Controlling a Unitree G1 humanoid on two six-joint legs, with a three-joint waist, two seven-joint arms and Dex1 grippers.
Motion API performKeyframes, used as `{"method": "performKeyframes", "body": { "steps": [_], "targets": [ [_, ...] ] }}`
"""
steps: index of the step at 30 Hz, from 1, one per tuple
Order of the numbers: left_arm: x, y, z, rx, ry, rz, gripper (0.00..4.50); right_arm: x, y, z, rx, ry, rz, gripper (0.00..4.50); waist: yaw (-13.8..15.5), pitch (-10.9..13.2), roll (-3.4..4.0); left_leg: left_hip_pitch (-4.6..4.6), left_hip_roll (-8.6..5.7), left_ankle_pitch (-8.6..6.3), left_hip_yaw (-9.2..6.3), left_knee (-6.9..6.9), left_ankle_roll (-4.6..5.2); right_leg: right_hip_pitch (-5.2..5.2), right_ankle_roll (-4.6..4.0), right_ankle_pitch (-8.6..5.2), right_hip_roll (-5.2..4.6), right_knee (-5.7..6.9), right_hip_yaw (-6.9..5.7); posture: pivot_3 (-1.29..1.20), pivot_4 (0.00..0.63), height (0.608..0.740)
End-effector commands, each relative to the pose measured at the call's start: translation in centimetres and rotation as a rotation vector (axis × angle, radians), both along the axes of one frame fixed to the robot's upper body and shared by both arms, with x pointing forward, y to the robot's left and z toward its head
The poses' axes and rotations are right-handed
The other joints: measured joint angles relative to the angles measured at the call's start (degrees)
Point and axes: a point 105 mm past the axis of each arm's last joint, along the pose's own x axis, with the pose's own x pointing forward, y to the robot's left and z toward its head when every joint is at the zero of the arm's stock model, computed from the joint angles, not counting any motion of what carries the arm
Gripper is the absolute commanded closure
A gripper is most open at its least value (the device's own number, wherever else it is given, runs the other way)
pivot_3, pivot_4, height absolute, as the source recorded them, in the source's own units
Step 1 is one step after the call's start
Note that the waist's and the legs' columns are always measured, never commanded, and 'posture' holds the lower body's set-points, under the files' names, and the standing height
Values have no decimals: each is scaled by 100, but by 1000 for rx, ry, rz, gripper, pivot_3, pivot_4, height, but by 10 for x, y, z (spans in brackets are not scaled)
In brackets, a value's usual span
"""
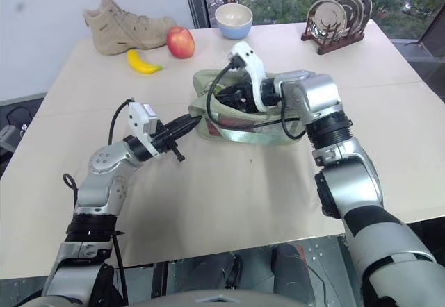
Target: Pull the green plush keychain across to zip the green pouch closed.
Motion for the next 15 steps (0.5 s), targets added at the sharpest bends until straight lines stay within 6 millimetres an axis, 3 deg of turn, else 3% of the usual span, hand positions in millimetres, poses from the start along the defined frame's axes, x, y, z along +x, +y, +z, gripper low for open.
{"method": "performKeyframes", "body": {
  "steps": [1, 12, 15],
  "targets": [
    [-2, 0, 16, 0, -62, -2, 4500, -4, 4, 22, 69, 23, 12, 2201, -2, 0, 0, 0, 0, 0, 0, -1, 0, 0, 0, 0, 0, 0, 0, 0, 150, 740],
    [-2, -2, 17, 9, -66, -14, 4500, 9, 11, 14, 133, 175, -113, 2201, -9, -1, 1, 0, 0, 0, 1, 0, 0, 0, 0, 0, 0, 9, 1, 0, 150, 740],
    [-2, -1, 17, 11, -67, -12, 4500, 11, 11, 13, 117, 148, -131, 2201, -11, -1, 1, 0, 0, 0, 1, 0, 0, 0, 0, 0, 0, 9, 0, 0, 150, 740]
  ]
}}
